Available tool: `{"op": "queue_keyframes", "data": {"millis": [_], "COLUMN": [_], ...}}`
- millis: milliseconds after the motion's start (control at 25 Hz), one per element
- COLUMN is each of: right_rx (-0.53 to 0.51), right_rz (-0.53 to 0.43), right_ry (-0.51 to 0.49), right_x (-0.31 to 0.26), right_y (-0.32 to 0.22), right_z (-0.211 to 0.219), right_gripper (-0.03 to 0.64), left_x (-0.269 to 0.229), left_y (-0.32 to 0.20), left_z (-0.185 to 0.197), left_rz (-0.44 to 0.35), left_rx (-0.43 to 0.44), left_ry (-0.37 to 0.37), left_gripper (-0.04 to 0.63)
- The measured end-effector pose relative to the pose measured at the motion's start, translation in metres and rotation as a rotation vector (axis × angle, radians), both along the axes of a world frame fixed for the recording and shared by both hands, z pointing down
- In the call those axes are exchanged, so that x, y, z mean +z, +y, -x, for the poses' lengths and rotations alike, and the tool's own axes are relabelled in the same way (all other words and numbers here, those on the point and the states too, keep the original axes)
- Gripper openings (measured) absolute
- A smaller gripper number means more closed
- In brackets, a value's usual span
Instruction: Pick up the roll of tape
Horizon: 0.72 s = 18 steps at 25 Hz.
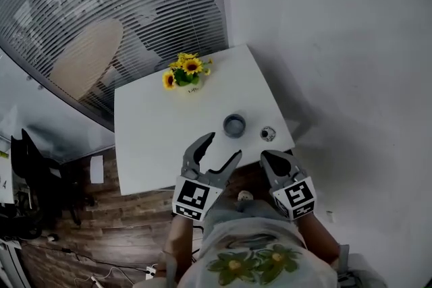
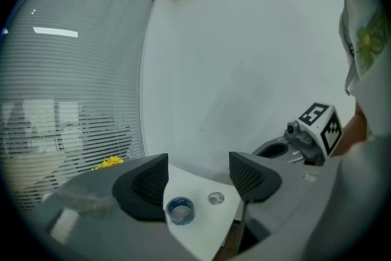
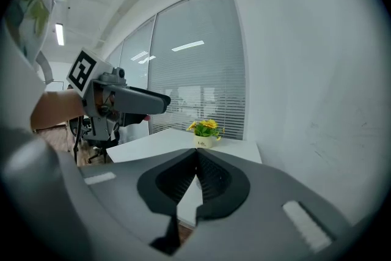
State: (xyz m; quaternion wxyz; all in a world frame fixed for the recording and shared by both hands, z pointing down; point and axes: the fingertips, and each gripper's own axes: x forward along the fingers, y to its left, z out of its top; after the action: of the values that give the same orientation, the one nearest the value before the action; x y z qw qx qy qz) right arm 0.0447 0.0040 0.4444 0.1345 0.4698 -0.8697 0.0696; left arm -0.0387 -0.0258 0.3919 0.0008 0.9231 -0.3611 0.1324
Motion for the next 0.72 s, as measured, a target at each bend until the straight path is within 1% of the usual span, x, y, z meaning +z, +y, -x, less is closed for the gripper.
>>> {"op": "queue_keyframes", "data": {"millis": [120, 240, 480, 560, 720], "right_rx": [-0.003, 0.006, 0.024, 0.025, 0.032], "right_rz": [-0.004, -0.004, 0.025, 0.032, 0.049], "right_ry": [0.015, 0.012, 0.003, 0.001, 0.004], "right_x": [-0.002, -0.003, 0.014, 0.018, 0.022], "right_y": [-0.006, -0.010, -0.019, -0.021, -0.033], "right_z": [-0.002, -0.003, -0.009, -0.010, -0.013], "right_gripper": [0.000, 0.000, 0.000, 0.000, 0.000], "left_x": [0.010, 0.018, 0.043, 0.051, 0.065], "left_y": [-0.002, -0.008, -0.019, -0.022, -0.033], "left_z": [-0.006, -0.003, -0.004, -0.006, -0.011], "left_rz": [0.029, 0.054, 0.098, 0.111, 0.125], "left_rx": [0.010, -0.005, -0.006, 0.002, 0.023], "left_ry": [0.001, -0.002, -0.022, -0.038, -0.097], "left_gripper": [0.313, 0.313, 0.313, 0.313, 0.313]}}
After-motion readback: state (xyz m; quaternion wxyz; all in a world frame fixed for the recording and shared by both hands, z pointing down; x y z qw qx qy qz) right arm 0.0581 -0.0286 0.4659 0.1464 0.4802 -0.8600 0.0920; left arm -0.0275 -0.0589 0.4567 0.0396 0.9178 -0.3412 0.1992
